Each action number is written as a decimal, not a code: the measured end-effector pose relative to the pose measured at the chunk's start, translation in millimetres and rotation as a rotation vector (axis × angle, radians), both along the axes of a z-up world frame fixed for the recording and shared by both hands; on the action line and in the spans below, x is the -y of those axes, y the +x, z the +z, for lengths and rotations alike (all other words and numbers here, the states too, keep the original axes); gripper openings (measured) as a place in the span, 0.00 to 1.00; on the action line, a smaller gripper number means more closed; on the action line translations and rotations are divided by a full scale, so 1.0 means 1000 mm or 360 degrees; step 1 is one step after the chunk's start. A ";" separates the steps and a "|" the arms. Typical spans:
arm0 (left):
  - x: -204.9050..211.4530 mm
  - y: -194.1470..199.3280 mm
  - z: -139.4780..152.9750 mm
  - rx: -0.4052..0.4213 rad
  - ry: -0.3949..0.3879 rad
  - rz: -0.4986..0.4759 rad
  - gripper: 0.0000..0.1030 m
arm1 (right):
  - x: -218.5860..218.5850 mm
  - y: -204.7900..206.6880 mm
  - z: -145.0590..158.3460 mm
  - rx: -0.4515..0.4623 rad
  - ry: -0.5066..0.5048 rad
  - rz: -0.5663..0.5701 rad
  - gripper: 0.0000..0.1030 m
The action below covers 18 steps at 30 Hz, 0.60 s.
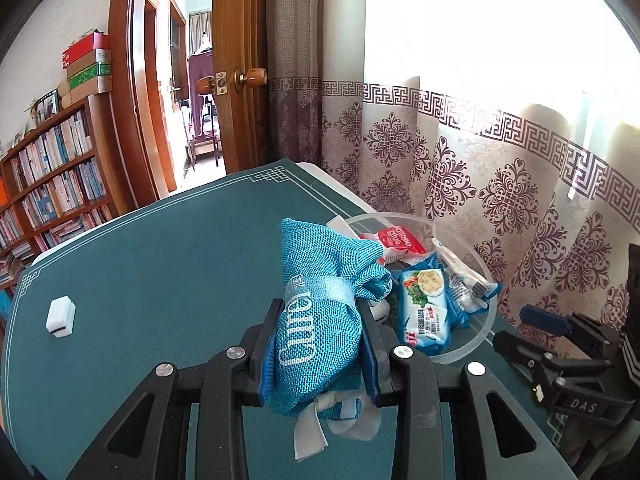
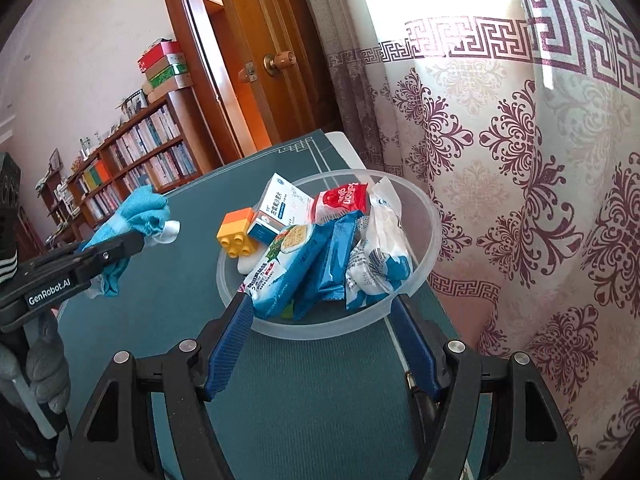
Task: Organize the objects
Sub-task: 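Carry the blue towel over the bowl with the left gripper while the right withdraws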
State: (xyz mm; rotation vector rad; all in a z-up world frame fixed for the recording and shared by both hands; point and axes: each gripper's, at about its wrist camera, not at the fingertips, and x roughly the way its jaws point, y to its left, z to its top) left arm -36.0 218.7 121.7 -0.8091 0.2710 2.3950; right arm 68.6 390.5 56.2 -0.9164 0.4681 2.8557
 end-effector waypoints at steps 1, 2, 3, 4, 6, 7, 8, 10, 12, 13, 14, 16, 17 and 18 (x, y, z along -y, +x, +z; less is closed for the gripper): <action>-0.006 0.000 0.002 -0.0006 0.0001 -0.0015 0.35 | 0.000 0.000 0.000 0.0004 -0.0002 0.0007 0.71; -0.012 0.000 0.005 -0.0012 0.0001 -0.0029 0.35 | -0.001 0.002 -0.001 0.0007 -0.0001 0.0012 0.71; -0.018 0.000 0.006 -0.0019 -0.0001 -0.0044 0.35 | -0.002 0.003 -0.001 0.0007 0.0001 0.0014 0.71; -0.025 0.000 0.008 -0.0025 -0.0003 -0.0059 0.35 | -0.002 0.004 -0.001 0.0005 0.0001 0.0013 0.71; -0.038 0.000 0.010 -0.0040 -0.0011 -0.0091 0.35 | -0.005 0.006 -0.001 -0.0002 -0.0016 0.0016 0.71; -0.044 -0.001 0.011 -0.0045 -0.0016 -0.0104 0.35 | -0.007 0.007 -0.001 -0.0007 -0.0027 0.0014 0.71; -0.050 -0.002 0.011 -0.0044 -0.0016 -0.0119 0.35 | -0.008 0.008 -0.001 -0.0010 -0.0037 0.0012 0.71; -0.061 -0.006 0.010 -0.0020 -0.0007 -0.0150 0.35 | -0.010 0.010 -0.004 -0.0007 -0.0043 0.0006 0.71; -0.070 -0.010 0.007 0.0005 0.0000 -0.0171 0.35 | -0.012 0.010 -0.006 0.0003 -0.0043 0.0000 0.71; -0.075 -0.012 0.006 0.0008 -0.0002 -0.0178 0.35 | -0.014 0.010 -0.007 0.0009 -0.0054 0.0001 0.71; -0.079 -0.014 0.005 0.0009 -0.0008 -0.0184 0.35 | -0.016 0.010 -0.007 0.0011 -0.0069 -0.0002 0.71; -0.088 -0.018 0.001 0.0021 -0.0022 -0.0192 0.35 | -0.018 0.011 -0.006 0.0004 -0.0087 -0.0007 0.71; -0.092 -0.021 0.000 0.0034 -0.0027 -0.0197 0.35 | -0.019 0.011 -0.005 -0.0003 -0.0089 -0.0006 0.71; -0.096 -0.025 -0.002 0.0049 -0.0029 -0.0200 0.35 | -0.019 0.012 -0.004 -0.0009 -0.0091 -0.0006 0.71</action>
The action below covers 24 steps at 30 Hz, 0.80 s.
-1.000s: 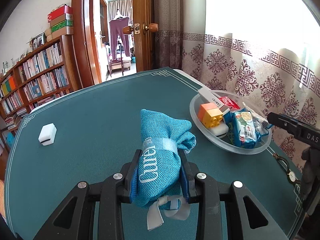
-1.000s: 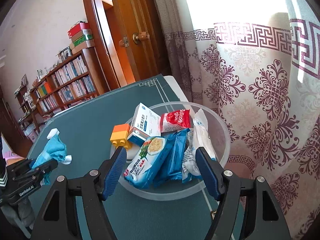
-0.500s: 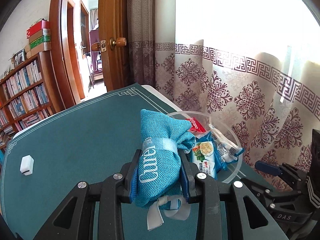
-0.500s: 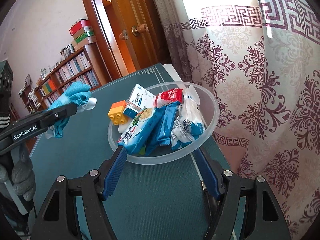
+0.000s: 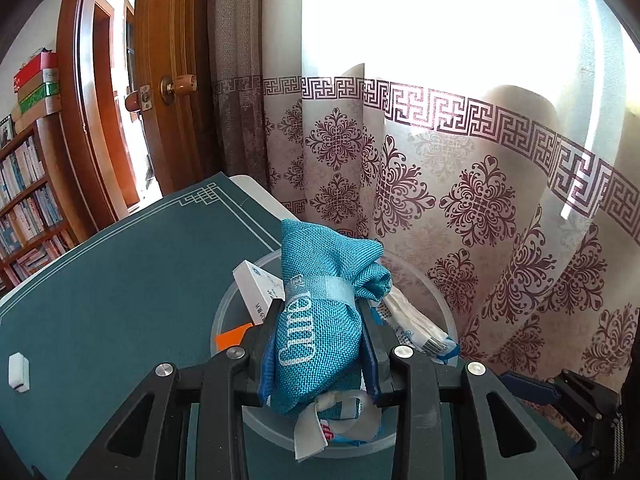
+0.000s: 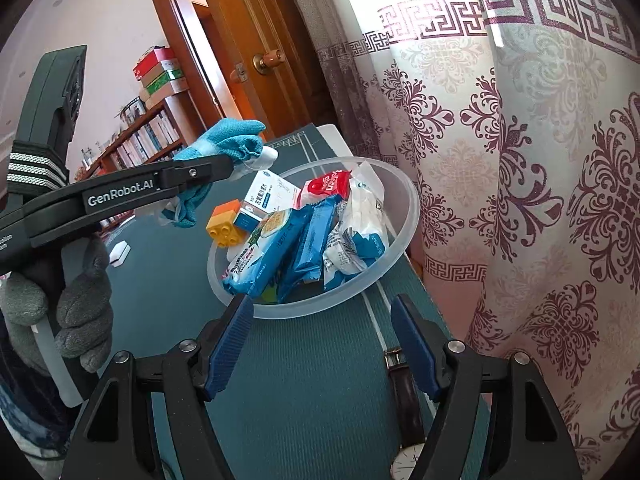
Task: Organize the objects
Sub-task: 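Carry the blue towel over the bowl with the left gripper while the right withdraws, then open the left gripper to drop the towel into the bowl and withdraw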
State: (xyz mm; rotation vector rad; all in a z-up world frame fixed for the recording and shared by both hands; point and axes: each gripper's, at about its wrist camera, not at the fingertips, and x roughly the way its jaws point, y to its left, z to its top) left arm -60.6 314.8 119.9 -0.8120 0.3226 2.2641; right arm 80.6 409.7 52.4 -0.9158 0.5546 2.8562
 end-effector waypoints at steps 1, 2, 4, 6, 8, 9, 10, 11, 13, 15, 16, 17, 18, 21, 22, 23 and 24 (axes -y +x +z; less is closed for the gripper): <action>-0.004 -0.003 -0.001 0.0014 -0.0003 -0.0003 0.35 | 0.000 0.001 0.001 -0.0007 -0.0004 0.0002 0.71; -0.007 -0.007 -0.003 0.0027 -0.0006 -0.0004 0.35 | 0.000 0.001 0.003 -0.0014 -0.0006 0.0004 0.71; -0.013 -0.012 -0.004 0.0047 -0.0010 -0.0014 0.35 | 0.000 0.002 0.005 -0.0025 -0.0006 0.0006 0.71; -0.018 -0.017 -0.006 0.0057 -0.0013 -0.0016 0.35 | 0.000 0.002 0.005 -0.0027 -0.0012 0.0012 0.71; -0.021 -0.020 -0.007 0.0059 -0.0007 -0.0012 0.36 | 0.000 0.002 0.005 -0.0026 -0.0016 0.0016 0.71; -0.022 -0.022 -0.007 0.0064 -0.0001 -0.0008 0.40 | 0.001 0.002 0.005 -0.0025 -0.0016 0.0018 0.71; -0.023 -0.024 -0.008 0.0070 0.0002 0.0001 0.52 | 0.001 0.002 0.005 -0.0024 -0.0018 0.0019 0.71; -0.022 -0.025 -0.008 0.0067 0.0012 0.0015 0.58 | 0.001 0.001 0.005 -0.0023 -0.0019 0.0020 0.71; -0.018 -0.025 -0.007 0.0047 0.0036 0.0038 0.65 | 0.001 0.001 0.004 -0.0020 -0.0020 0.0020 0.71; -0.014 -0.026 -0.007 0.0055 0.0036 0.0044 0.65 | 0.001 0.001 0.004 -0.0019 -0.0019 0.0019 0.71; -0.011 -0.027 -0.007 0.0056 0.0037 0.0053 0.65 | 0.001 0.001 0.003 -0.0018 -0.0019 0.0019 0.71; -0.009 -0.027 -0.007 0.0056 0.0039 0.0062 0.65 | 0.002 0.001 0.003 -0.0017 -0.0019 0.0019 0.71; -0.006 -0.027 -0.007 0.0054 0.0041 0.0071 0.65 | 0.002 0.000 0.003 -0.0015 -0.0018 0.0021 0.71; 0.002 -0.025 -0.006 0.0036 0.0040 0.0100 0.74 | 0.006 0.000 0.002 -0.0010 -0.0011 0.0033 0.71; 0.004 -0.025 -0.006 0.0027 0.0037 0.0110 0.80 | 0.007 0.000 0.003 -0.0010 -0.0009 0.0037 0.71; 0.005 -0.024 -0.006 0.0017 0.0035 0.0118 0.83 | 0.008 0.000 0.003 -0.0010 -0.0005 0.0042 0.71; 0.007 -0.023 -0.006 0.0007 0.0034 0.0123 0.86 | 0.010 0.000 0.003 -0.0010 -0.0001 0.0046 0.71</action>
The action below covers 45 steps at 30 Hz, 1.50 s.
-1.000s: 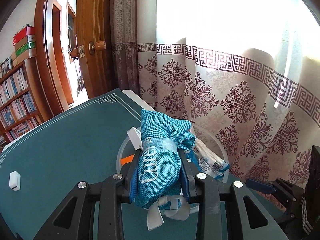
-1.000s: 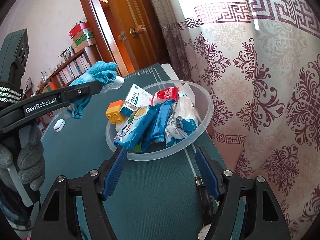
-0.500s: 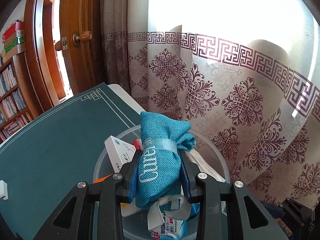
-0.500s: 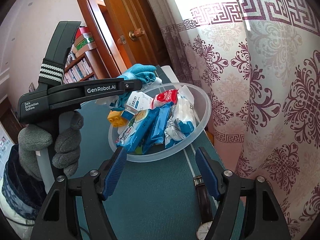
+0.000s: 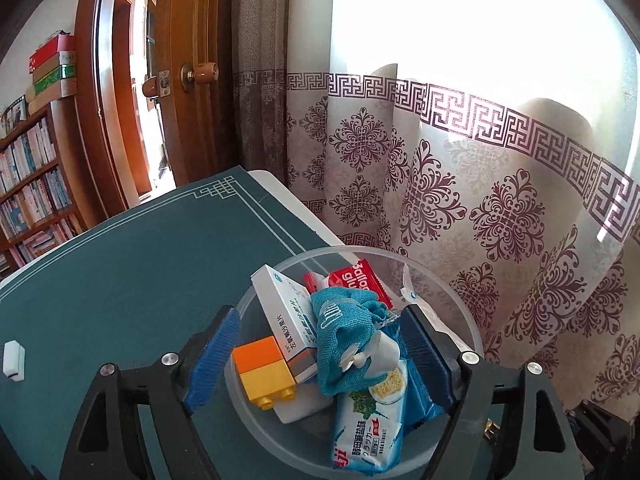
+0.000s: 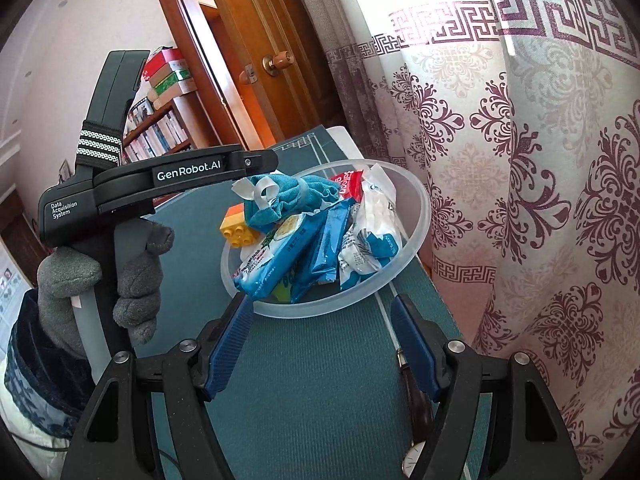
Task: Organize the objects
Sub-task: 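Open the left gripper to drop the towel into the bowl and withdraw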
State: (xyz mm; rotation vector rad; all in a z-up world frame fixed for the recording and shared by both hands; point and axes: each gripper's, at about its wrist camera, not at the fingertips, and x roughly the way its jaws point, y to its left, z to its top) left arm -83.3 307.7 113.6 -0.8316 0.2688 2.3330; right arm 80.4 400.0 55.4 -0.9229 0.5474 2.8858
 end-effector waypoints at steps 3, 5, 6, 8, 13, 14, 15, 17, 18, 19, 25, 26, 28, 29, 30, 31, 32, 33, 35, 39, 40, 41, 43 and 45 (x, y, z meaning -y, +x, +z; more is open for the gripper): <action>0.005 0.003 0.000 -0.0022 -0.0015 0.0010 0.90 | 0.003 0.000 0.000 0.0003 0.0001 0.0008 0.71; 0.008 0.004 0.000 -0.0035 -0.0018 0.0021 0.92 | 0.005 -0.001 -0.001 0.0008 0.0002 0.0012 0.71; 0.010 0.005 0.000 -0.0041 -0.0020 0.0026 0.93 | 0.005 -0.001 -0.001 0.0013 0.0001 0.0014 0.71; 0.013 0.006 -0.001 -0.0050 -0.0025 0.0041 0.93 | 0.006 -0.001 -0.002 0.0021 -0.0001 0.0019 0.71; 0.023 0.007 0.000 -0.0077 -0.0036 0.0082 0.94 | 0.010 -0.003 -0.004 0.0038 0.0001 0.0027 0.72; 0.025 0.008 -0.001 -0.0082 -0.0037 0.0090 0.94 | 0.010 -0.003 -0.004 0.0040 0.0003 0.0026 0.72; 0.027 0.008 -0.001 -0.0089 -0.0039 0.0097 0.94 | 0.011 -0.003 -0.004 0.0042 0.0004 0.0025 0.72; 0.031 0.009 -0.001 -0.0098 -0.0041 0.0109 0.95 | 0.012 -0.003 -0.004 0.0045 0.0005 0.0020 0.72; 0.033 0.010 -0.002 -0.0101 -0.0042 0.0111 0.95 | 0.013 -0.003 -0.004 0.0045 0.0006 0.0016 0.72; 0.035 0.010 -0.002 -0.0104 -0.0045 0.0115 0.95 | 0.013 -0.002 -0.004 0.0047 0.0006 0.0014 0.72; 0.050 0.010 -0.004 -0.0122 -0.0051 0.0151 0.96 | 0.018 -0.004 -0.002 0.0050 0.0003 -0.0005 0.72; 0.054 0.009 -0.005 -0.0122 -0.0048 0.0161 0.96 | 0.020 -0.004 -0.002 0.0052 0.0002 -0.0008 0.72; 0.062 0.007 -0.005 -0.0117 -0.0039 0.0179 0.96 | 0.022 -0.005 -0.002 0.0057 0.0003 -0.0010 0.72; 0.065 0.006 -0.006 -0.0114 -0.0036 0.0189 0.97 | 0.024 -0.006 -0.002 0.0059 0.0002 -0.0011 0.72; 0.069 0.005 -0.006 -0.0112 -0.0033 0.0199 0.97 | 0.026 -0.006 -0.002 0.0061 0.0001 -0.0012 0.72; 0.073 0.004 -0.007 -0.0111 -0.0031 0.0209 0.98 | 0.027 -0.007 -0.002 0.0064 -0.0001 -0.0012 0.72; 0.077 0.003 -0.008 -0.0110 -0.0029 0.0219 0.98 | 0.029 -0.007 -0.002 0.0066 -0.0002 -0.0013 0.72; 0.082 0.002 -0.009 -0.0109 -0.0029 0.0230 0.99 | 0.031 -0.007 -0.002 0.0068 -0.0004 -0.0013 0.72; 0.091 -0.002 -0.011 -0.0103 -0.0028 0.0257 0.99 | 0.035 -0.008 -0.002 0.0071 -0.0009 -0.0013 0.72; 0.111 -0.011 -0.018 -0.0075 -0.0030 0.0324 0.99 | 0.043 -0.010 -0.004 0.0088 -0.0012 -0.0006 0.72; 0.116 -0.014 -0.019 -0.0070 -0.0035 0.0341 0.99 | 0.045 -0.011 -0.006 0.0097 -0.0013 -0.0002 0.72; 0.122 -0.017 -0.021 -0.0067 -0.0041 0.0360 0.99 | 0.047 -0.012 -0.007 0.0107 -0.0016 0.0001 0.72; 0.134 -0.024 -0.025 -0.0061 -0.0057 0.0401 0.99 | 0.051 -0.013 -0.011 0.0127 -0.0022 0.0004 0.72; 0.147 -0.033 -0.029 -0.0051 -0.0071 0.0459 0.99 | 0.054 -0.014 -0.014 0.0143 -0.0023 0.0005 0.72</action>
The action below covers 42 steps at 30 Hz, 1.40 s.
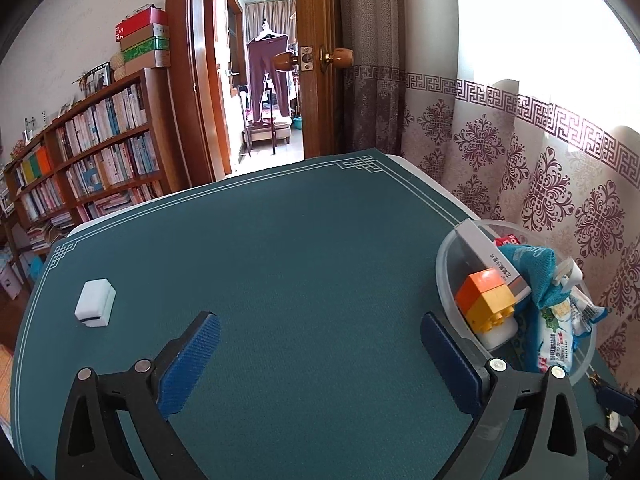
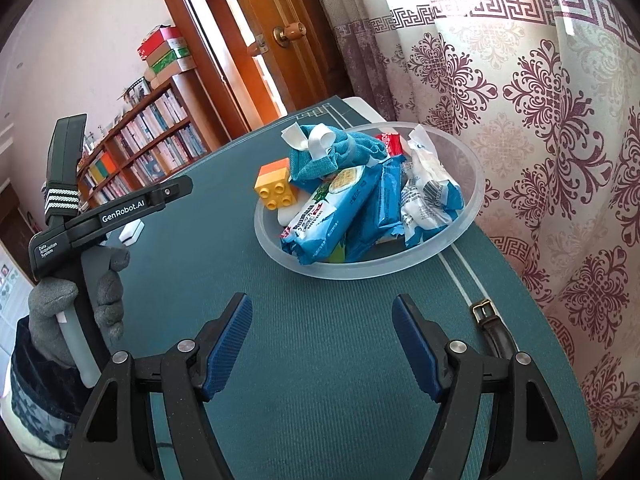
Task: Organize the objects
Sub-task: 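Open the left gripper to drop the towel into the bowl and withdraw, then reach the left gripper to the white sponge block and close on it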
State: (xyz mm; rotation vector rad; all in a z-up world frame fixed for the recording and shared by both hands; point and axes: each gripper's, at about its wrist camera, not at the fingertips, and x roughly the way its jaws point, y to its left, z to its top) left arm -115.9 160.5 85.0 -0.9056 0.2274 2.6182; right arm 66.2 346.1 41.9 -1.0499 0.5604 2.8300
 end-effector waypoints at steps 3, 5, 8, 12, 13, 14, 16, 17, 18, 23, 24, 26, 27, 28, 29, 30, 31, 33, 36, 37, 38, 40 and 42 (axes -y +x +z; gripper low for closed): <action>0.024 -0.015 -0.005 0.0024 -0.0002 0.0104 0.99 | 0.002 -0.002 -0.002 0.0017 -0.0002 -0.0005 0.72; 0.039 -0.023 -0.008 0.0038 -0.0004 0.0175 0.99 | 0.003 -0.003 -0.004 0.0025 -0.0003 -0.0009 0.72; 0.059 -0.034 -0.012 0.0042 -0.0023 0.0267 0.99 | 0.004 -0.006 -0.005 0.0036 -0.0004 -0.0009 0.72; 0.081 -0.044 -0.018 0.0032 -0.0069 0.0365 0.99 | 0.010 -0.011 -0.006 0.0044 -0.0002 0.0010 0.72; 0.086 -0.047 -0.019 0.0032 -0.0079 0.0388 0.99 | 0.011 -0.013 -0.006 0.0047 -0.0004 0.0018 0.72; 0.091 -0.050 -0.020 0.0033 -0.0086 0.0411 0.99 | 0.013 -0.014 -0.007 0.0049 -0.0005 0.0027 0.72; 0.103 -0.057 -0.023 0.0035 -0.0098 0.0463 0.99 | 0.017 -0.016 -0.008 0.0052 -0.0005 0.0050 0.72; 0.109 -0.060 -0.024 0.0035 -0.0103 0.0489 0.99 | 0.020 -0.018 -0.008 0.0054 -0.0006 0.0064 0.72; 0.115 -0.063 -0.025 0.0037 -0.0109 0.0518 0.99 | 0.023 -0.019 -0.009 0.0057 -0.0006 0.0077 0.72; 0.140 -0.078 -0.030 0.0045 -0.0123 0.0631 0.99 | 0.036 -0.025 -0.012 0.0072 -0.0002 0.0142 0.72; 0.143 -0.080 -0.031 0.0041 -0.0132 0.0645 0.99 | 0.038 -0.026 -0.013 0.0076 -0.0002 0.0151 0.72; 0.149 -0.084 -0.033 0.0028 -0.0150 0.0665 0.99 | 0.042 -0.028 -0.014 0.0085 -0.0003 0.0162 0.72; 0.153 -0.087 -0.034 0.0025 -0.0157 0.0676 0.99 | 0.043 -0.029 -0.015 0.0089 -0.0003 0.0165 0.72; 0.156 -0.090 -0.036 0.0026 -0.0161 0.0686 0.99 | 0.044 -0.030 -0.016 0.0092 -0.0004 0.0168 0.72; 0.160 -0.093 -0.037 0.0033 -0.0159 0.0694 0.99 | 0.045 -0.031 -0.016 0.0097 -0.0004 0.0172 0.72; 0.164 -0.098 -0.039 0.0047 -0.0151 0.0698 0.99 | 0.046 -0.031 -0.016 0.0101 -0.0003 0.0176 0.72; 0.168 -0.102 -0.041 0.0069 -0.0137 0.0702 0.99 | 0.047 -0.032 -0.017 0.0104 -0.0001 0.0180 0.72; 0.175 -0.110 -0.046 0.0118 -0.0114 0.0709 0.98 | 0.049 -0.033 -0.018 0.0111 0.0003 0.0183 0.72; 0.179 -0.120 -0.051 0.0168 -0.0109 0.0708 0.91 | 0.049 -0.034 -0.019 0.0124 0.0006 0.0175 0.72; 0.180 -0.124 -0.052 0.0187 -0.0111 0.0703 0.87 | 0.049 -0.035 -0.020 0.0129 0.0006 0.0169 0.72; 0.180 -0.127 -0.054 0.0206 -0.0107 0.0697 0.84 | 0.048 -0.035 -0.021 0.0135 0.0005 0.0162 0.72; 0.182 -0.132 -0.059 0.0257 -0.0091 0.0681 0.73 | 0.047 -0.038 -0.023 0.0146 0.0000 0.0152 0.72; 0.184 -0.134 -0.059 0.0277 -0.0044 0.0668 0.69 | 0.047 -0.040 -0.023 0.0154 0.0000 0.0151 0.72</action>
